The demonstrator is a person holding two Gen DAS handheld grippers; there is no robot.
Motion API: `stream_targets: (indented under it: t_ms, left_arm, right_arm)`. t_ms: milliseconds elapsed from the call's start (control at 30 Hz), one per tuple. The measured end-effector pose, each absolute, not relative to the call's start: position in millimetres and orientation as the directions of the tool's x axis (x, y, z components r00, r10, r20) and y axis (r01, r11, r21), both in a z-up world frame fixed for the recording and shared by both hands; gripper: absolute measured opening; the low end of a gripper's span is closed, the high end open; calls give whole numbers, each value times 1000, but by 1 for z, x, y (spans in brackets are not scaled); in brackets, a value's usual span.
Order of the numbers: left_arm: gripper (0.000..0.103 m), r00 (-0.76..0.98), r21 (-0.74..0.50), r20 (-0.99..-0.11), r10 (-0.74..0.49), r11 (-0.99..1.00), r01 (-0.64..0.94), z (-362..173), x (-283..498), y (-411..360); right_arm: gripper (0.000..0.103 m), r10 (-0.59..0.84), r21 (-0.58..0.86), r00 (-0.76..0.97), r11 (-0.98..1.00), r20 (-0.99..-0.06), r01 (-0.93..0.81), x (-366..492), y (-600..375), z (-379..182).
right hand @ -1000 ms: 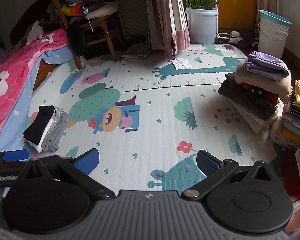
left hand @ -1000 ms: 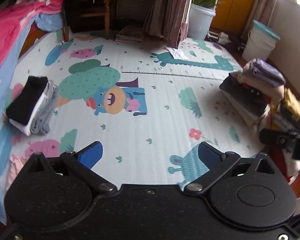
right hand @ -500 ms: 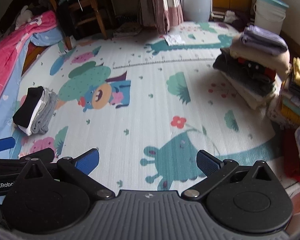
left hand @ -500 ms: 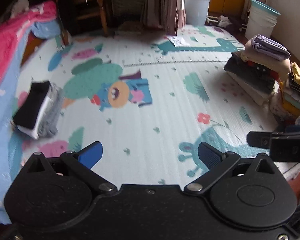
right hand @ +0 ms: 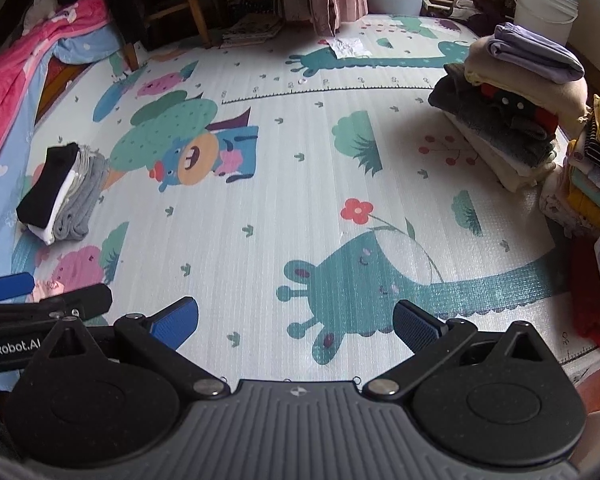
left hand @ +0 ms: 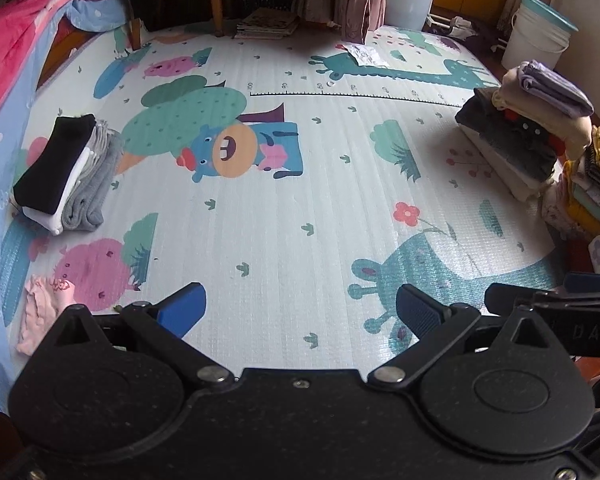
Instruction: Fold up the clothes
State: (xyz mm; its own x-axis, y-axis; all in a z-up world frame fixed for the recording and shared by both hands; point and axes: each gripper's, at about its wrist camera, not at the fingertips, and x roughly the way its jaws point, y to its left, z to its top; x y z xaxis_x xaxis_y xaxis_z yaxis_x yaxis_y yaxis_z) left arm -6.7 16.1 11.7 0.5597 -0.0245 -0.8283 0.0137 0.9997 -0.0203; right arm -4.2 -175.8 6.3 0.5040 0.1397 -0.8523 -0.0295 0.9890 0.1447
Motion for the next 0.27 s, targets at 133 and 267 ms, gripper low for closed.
stream_targets:
  t_ms: [133, 267]
  left_arm:
    - [102, 553, -6, -833, -19, 1000, 25, 9, -6, 14]
    - [102, 560, 21, -829, -7, 999, 44, 6, -8, 11]
  right_arm:
    - [103, 142, 142, 493, 989, -858, -37, -3, -176, 4]
    - [103, 151, 147, 490, 988, -858, -47, -2, -177, 6]
